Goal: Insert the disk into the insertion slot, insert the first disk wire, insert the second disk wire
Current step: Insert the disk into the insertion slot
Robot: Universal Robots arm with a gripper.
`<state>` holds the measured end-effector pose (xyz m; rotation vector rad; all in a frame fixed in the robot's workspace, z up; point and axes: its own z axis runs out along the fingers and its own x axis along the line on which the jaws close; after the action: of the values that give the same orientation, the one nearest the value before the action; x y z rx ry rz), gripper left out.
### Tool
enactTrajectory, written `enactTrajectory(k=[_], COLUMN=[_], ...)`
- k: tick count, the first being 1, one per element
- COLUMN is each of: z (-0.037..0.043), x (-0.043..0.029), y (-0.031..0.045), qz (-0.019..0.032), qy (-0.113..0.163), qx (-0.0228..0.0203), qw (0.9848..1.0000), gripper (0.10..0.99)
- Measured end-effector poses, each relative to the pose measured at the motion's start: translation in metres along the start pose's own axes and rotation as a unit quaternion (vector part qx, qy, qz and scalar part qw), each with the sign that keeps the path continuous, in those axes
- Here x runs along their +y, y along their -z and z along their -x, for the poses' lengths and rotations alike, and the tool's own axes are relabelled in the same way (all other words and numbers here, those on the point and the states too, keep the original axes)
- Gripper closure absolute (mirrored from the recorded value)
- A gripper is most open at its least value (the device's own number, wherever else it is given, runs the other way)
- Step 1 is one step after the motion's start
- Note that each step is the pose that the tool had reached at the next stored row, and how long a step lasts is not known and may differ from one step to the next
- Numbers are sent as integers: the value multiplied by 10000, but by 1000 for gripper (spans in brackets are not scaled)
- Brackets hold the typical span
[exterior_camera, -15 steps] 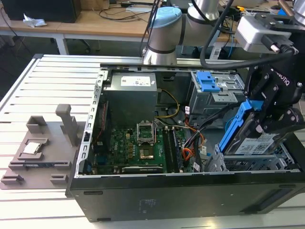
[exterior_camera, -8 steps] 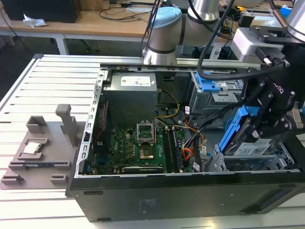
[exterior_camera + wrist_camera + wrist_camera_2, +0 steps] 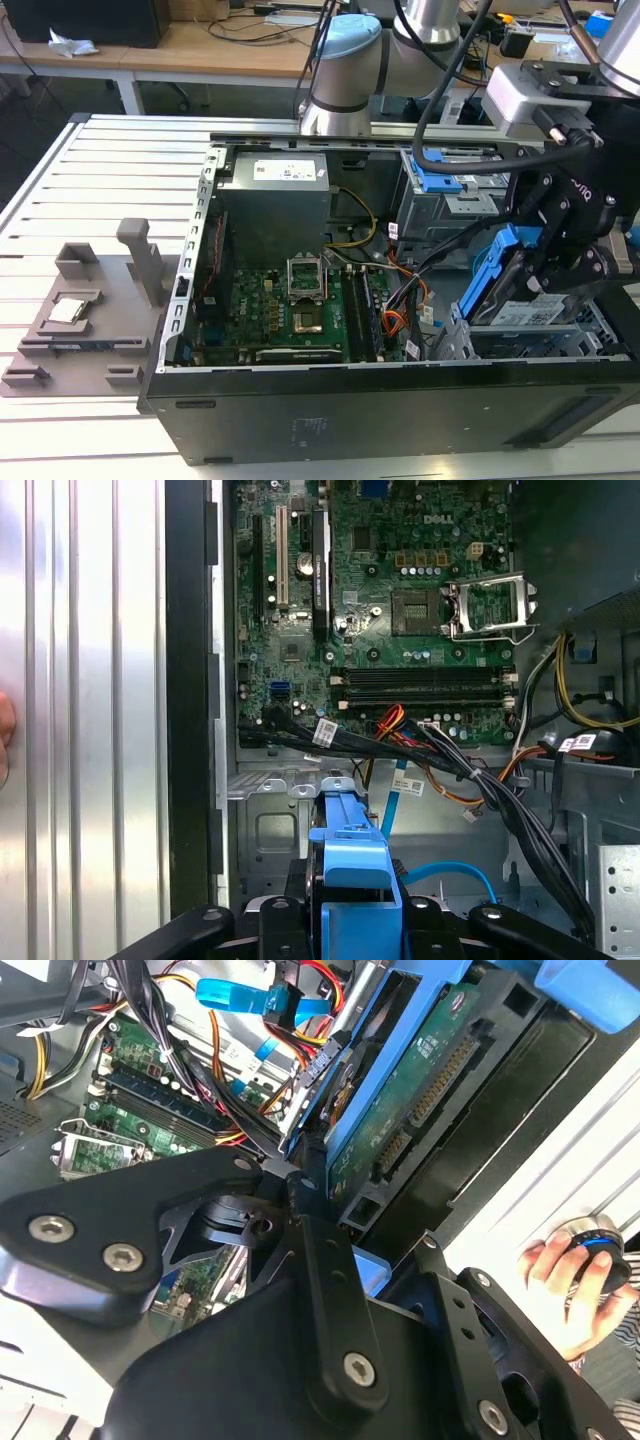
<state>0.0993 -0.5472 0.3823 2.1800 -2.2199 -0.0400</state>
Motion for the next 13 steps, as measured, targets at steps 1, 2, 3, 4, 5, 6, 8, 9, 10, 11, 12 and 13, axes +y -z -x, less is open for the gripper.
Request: enactTrajectory(k=[1, 2, 3, 4, 5, 6, 8, 9, 10, 11, 12, 13], z=[0, 0, 0, 0, 0, 0, 0, 0, 0, 0, 0, 0], x=[0, 0, 0, 0, 0, 0, 0, 0, 0, 0, 0, 0], y=[0, -1, -1, -1, -1, -1, -3, -3, -3, -4, -4, -4], qz=[0, 0, 0, 0, 0, 0, 0, 0, 0, 0, 0, 0], qy=[0, 0, 0, 0, 0, 0, -1, -1, 0, 0, 0, 0], qx=[0, 0, 0, 0, 1, 1, -1, 0, 0, 0, 0, 0], qw=[10000, 10000, 10000, 10000, 10000, 10000, 10000, 10000, 10000, 10000, 10000, 10000], gripper=[722, 722, 722, 722, 710, 710, 647, 647, 647, 647, 647, 647])
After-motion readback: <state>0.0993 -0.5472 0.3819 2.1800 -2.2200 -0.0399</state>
